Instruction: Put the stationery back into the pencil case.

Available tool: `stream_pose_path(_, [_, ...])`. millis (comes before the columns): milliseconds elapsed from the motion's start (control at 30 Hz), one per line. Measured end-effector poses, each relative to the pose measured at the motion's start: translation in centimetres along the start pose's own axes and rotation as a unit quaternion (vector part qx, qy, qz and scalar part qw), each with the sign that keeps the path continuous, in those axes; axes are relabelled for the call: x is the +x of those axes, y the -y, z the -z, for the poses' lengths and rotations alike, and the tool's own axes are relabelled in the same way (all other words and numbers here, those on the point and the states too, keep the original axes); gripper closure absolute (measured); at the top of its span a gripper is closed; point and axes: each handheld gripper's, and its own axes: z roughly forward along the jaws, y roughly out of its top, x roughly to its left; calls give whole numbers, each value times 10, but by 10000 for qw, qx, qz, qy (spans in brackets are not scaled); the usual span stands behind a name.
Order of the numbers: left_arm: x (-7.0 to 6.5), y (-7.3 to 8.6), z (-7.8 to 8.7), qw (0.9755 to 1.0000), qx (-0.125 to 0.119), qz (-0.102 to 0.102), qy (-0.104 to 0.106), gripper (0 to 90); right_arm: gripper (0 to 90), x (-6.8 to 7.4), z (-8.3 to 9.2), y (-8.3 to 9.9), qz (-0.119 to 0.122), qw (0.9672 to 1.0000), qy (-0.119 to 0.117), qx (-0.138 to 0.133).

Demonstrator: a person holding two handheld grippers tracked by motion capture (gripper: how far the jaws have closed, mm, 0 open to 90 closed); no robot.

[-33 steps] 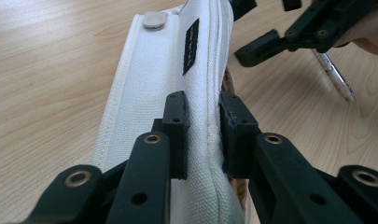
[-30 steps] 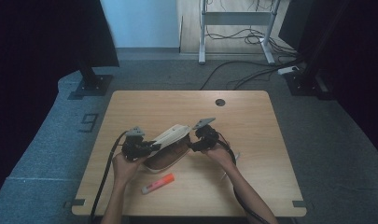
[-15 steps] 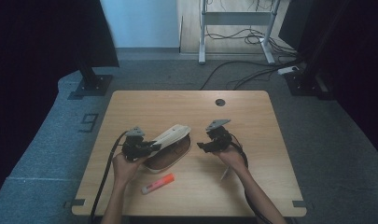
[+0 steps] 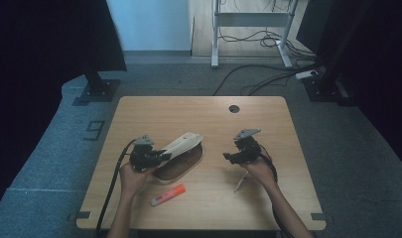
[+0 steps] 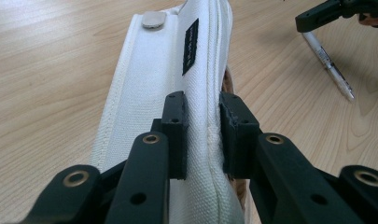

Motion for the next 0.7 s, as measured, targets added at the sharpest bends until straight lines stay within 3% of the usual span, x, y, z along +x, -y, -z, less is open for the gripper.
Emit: stream_pose_path(700, [-1,0,0,10000,-8,-4,32,729,237,-23,23,41,-368,9991,205,69])
